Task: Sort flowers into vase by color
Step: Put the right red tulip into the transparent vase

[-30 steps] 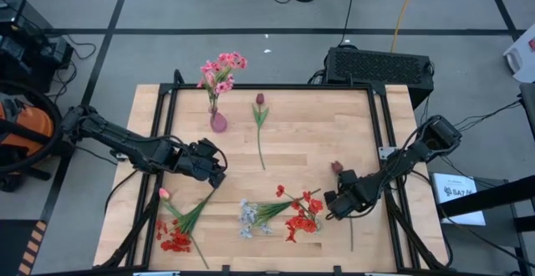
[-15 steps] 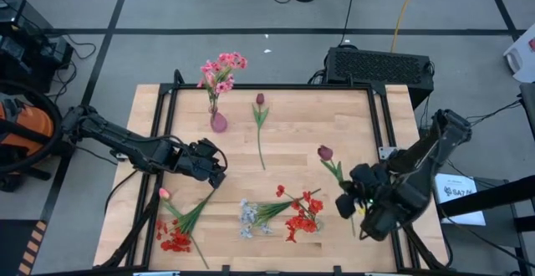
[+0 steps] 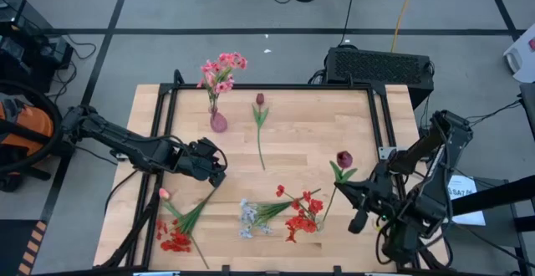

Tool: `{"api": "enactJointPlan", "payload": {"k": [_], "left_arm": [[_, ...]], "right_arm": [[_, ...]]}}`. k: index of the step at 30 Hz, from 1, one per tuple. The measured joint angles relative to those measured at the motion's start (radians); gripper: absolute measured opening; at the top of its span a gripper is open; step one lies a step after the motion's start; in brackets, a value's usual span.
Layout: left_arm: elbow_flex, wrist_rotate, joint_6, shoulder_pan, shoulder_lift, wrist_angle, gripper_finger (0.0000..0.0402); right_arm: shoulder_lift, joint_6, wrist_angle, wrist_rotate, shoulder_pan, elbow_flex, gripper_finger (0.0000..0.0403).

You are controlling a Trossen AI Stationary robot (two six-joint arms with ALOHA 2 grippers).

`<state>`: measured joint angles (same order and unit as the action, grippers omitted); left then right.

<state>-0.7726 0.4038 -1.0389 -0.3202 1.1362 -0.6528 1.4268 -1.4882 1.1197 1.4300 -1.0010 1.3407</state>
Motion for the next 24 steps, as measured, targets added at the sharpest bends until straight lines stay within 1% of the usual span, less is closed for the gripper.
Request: {"api": "enactJointPlan", "payload": {"k": [3, 6, 13, 19, 24], "left_arm": [[0.0, 0.001, 0.003, 0.0, 0.0, 0.0, 0.021], [0.0, 0.012, 0.006, 0.0, 0.0, 0.0, 0.021], [0.0, 0.024, 0.007, 0.001, 0.0, 0.0, 0.021], [0.0, 0.024, 0.007, 0.001, 0.0, 0.0, 0.021], [0.0, 0.024, 0.007, 0.001, 0.0, 0.0, 0.021]], "right_arm": [[0.014, 0.096, -0.068, 0.041, -0.004, 0.0, 0.0], [0.042, 0.144, -0.109, 0.042, 0.002, 0.0, 0.0], [0.127, 0.072, -0.118, 0.038, 0.012, 0.0, 0.0], [0.179, 0.065, -0.118, 0.032, 0.012, 0.0, 0.0], [0.257, 0.064, -0.145, 0.03, 0.012, 0.001, 0.0001]]}}
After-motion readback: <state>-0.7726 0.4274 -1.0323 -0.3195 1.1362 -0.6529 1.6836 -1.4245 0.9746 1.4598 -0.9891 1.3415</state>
